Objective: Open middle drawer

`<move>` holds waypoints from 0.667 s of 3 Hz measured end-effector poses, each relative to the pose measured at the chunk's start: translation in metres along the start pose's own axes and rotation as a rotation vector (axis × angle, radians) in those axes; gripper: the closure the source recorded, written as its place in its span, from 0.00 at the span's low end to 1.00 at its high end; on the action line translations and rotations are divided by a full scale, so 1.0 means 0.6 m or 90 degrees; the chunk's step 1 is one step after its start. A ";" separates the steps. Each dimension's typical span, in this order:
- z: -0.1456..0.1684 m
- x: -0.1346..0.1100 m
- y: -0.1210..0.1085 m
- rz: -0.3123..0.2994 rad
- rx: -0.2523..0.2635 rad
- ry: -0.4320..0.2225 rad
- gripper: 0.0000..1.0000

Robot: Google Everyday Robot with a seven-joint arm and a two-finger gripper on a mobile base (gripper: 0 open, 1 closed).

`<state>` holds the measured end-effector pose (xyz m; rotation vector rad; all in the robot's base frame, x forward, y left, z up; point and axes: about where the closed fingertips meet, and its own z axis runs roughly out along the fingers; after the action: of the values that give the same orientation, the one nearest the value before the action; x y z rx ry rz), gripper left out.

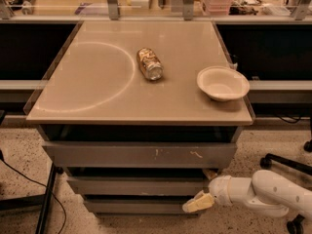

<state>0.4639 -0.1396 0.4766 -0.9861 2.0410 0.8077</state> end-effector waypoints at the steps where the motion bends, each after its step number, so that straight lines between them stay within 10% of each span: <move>1: 0.026 0.025 -0.010 0.016 0.019 -0.029 0.00; 2: 0.029 0.026 -0.018 0.018 0.029 -0.032 0.00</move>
Offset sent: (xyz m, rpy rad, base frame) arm 0.0286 -0.0044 -0.0473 0.0106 -0.0435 -0.1265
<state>0.4716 -0.1373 0.4522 -0.9058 2.0260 0.7899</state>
